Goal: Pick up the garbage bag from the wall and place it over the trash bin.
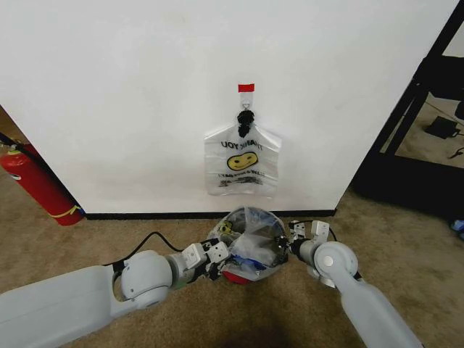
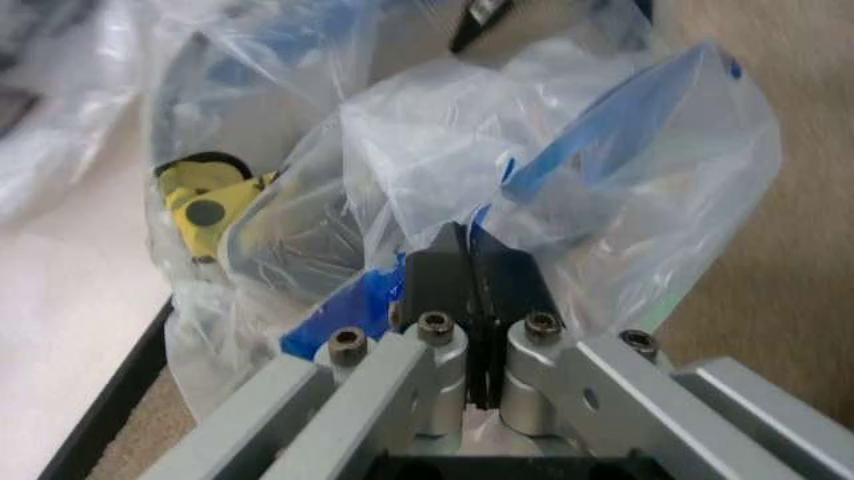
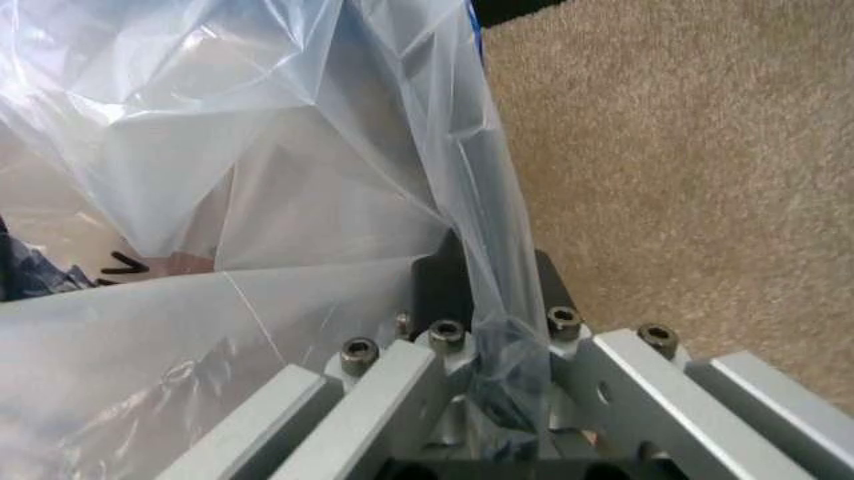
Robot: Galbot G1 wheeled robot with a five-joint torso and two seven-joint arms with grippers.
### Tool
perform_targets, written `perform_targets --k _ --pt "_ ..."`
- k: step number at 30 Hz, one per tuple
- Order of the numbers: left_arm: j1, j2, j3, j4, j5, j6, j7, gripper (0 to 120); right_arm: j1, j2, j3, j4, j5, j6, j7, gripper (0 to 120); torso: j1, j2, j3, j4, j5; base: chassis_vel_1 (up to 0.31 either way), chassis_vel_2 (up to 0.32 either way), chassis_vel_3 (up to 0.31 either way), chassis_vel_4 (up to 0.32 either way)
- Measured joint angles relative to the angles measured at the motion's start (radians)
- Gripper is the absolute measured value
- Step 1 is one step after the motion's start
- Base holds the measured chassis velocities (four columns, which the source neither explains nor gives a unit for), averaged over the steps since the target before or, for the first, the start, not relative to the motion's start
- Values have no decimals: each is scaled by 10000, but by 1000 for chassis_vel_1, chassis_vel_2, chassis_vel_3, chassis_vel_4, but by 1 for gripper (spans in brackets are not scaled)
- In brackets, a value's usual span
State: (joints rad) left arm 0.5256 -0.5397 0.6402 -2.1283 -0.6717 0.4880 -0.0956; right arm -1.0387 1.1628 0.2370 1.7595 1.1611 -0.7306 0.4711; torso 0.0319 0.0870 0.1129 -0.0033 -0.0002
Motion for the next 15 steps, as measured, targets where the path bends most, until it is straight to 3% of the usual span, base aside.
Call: perform_targets --k 6,15 --pt "2004 225 -1488 -276 673 -559 -110 0 60 513 204 41 433 0 353 0 0 0 0 6 -1 0 0 0 0" --pt "3497 133 -2486 -372 1308 -1057 -183 0 -4 913 578 98 957 -2 770 0 0 0 0 1 2 0 0 0 0"
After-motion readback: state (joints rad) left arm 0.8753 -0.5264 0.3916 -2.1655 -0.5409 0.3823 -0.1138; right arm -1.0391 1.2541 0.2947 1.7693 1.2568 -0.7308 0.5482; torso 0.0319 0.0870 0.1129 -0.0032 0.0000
